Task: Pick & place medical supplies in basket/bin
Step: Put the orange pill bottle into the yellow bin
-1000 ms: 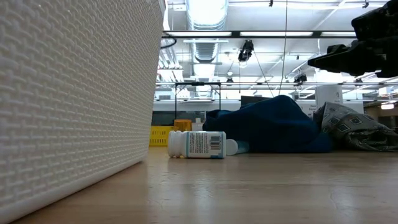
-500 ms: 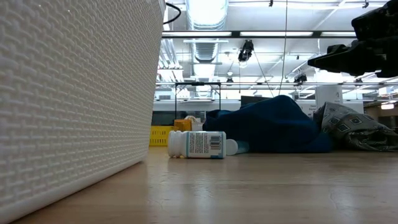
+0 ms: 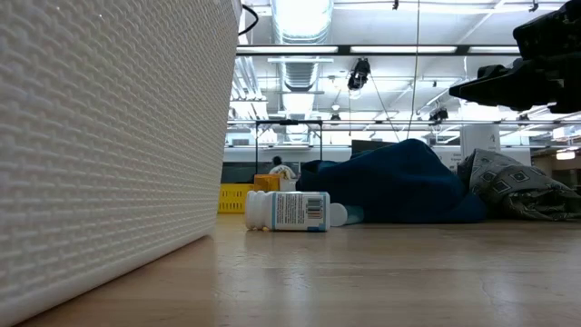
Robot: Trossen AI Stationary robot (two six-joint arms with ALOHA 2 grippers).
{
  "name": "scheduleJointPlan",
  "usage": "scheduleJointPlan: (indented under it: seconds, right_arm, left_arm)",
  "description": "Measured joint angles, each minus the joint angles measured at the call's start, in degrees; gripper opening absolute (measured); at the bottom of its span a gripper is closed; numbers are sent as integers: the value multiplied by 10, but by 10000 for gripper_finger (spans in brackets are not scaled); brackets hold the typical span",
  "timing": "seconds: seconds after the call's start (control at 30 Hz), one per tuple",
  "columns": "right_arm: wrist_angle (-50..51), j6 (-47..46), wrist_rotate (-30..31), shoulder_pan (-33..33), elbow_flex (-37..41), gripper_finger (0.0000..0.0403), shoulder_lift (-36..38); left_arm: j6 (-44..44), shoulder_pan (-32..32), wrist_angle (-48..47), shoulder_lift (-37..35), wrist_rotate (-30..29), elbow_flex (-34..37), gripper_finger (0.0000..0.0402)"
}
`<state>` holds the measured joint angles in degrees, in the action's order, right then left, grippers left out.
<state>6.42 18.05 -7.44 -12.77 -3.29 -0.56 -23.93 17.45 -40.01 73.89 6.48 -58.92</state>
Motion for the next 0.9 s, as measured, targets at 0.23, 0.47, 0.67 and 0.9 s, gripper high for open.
scheduleJointPlan:
  seconds: [0.23, 0.47, 0.67, 0.9]
  right_arm:
    - [0, 0, 0, 0, 0, 148, 0]
    - [0, 0, 0, 0, 0, 148, 0]
    - [0, 0, 0, 0, 0, 148, 0]
    - [0, 0, 0, 0, 0, 148, 0]
  left_arm:
    - [55, 0, 86, 2, -7, 0, 265]
    - [142, -23, 205, 12, -57, 1, 260]
    - [178, -43, 295, 59, -80, 0, 260]
    - [177, -53, 327, 144, -78, 0, 262]
